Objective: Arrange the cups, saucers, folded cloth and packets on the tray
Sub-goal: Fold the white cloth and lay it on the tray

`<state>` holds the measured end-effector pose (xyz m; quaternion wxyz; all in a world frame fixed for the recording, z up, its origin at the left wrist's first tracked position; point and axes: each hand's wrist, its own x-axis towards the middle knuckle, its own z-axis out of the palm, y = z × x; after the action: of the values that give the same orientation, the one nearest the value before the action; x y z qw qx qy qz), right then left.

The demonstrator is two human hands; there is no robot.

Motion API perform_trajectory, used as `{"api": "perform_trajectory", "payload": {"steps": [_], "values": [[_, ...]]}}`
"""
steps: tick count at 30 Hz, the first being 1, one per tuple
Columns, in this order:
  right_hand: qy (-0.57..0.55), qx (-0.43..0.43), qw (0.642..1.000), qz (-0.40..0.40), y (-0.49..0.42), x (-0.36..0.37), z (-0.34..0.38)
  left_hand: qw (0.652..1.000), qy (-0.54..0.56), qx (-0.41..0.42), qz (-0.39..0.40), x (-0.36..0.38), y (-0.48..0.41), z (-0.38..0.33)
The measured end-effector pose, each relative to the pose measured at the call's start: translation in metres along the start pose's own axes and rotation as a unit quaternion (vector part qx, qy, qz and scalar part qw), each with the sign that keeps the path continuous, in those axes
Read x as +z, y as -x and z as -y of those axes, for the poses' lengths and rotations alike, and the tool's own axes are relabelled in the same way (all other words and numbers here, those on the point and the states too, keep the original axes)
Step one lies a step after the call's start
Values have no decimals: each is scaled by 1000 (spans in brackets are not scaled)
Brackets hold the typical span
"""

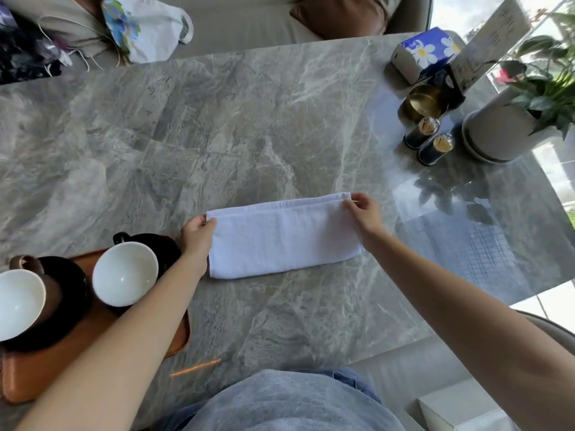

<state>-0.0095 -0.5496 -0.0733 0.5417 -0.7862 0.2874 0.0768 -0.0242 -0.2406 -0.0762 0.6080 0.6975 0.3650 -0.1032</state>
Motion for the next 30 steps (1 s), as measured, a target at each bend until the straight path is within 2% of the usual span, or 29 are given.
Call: {"api": "perform_trajectory", "payload": {"steps": [2, 3, 5, 6, 8, 10, 12, 14, 17, 21, 29, 30], "values": [[41, -31, 998, -37, 7, 2, -1, 999, -23, 26, -21, 0, 3, 3], [75, -74, 993, -60, 13, 3, -1, 996, -57, 59, -44, 0, 8, 5], [167, -191, 965, -69, 29, 9, -1, 959, -189, 191, -87, 1, 22, 12], [208, -244, 946, -48, 38, 15, -1, 926, -261, 260, -80, 3, 30, 17], [271, -314, 909, 33, 53, 30, -1, 859, -385, 337, -3, 11, 44, 26], [338, -346, 867, 121, 65, 50, -3, 797, -475, 366, 74, 25, 53, 37], [400, -363, 822, 179, 71, 67, -11, 764, -521, 371, 89, 38, 57, 45], [440, -361, 796, 209, 71, 77, -21, 753, -551, 349, 87, 45, 52, 49], [483, -351, 773, 215, 56, 65, -35, 758, -572, 301, 82, 33, 36, 56], [527, -307, 777, 154, 26, 22, -50, 773, -573, 269, 44, 4, 23, 65], [545, -284, 768, 178, 17, 13, -45, 752, -610, 247, 45, 7, 24, 54], [546, -283, 768, 181, 18, 13, -44, 757, -608, 237, 35, 9, 27, 51]]}}
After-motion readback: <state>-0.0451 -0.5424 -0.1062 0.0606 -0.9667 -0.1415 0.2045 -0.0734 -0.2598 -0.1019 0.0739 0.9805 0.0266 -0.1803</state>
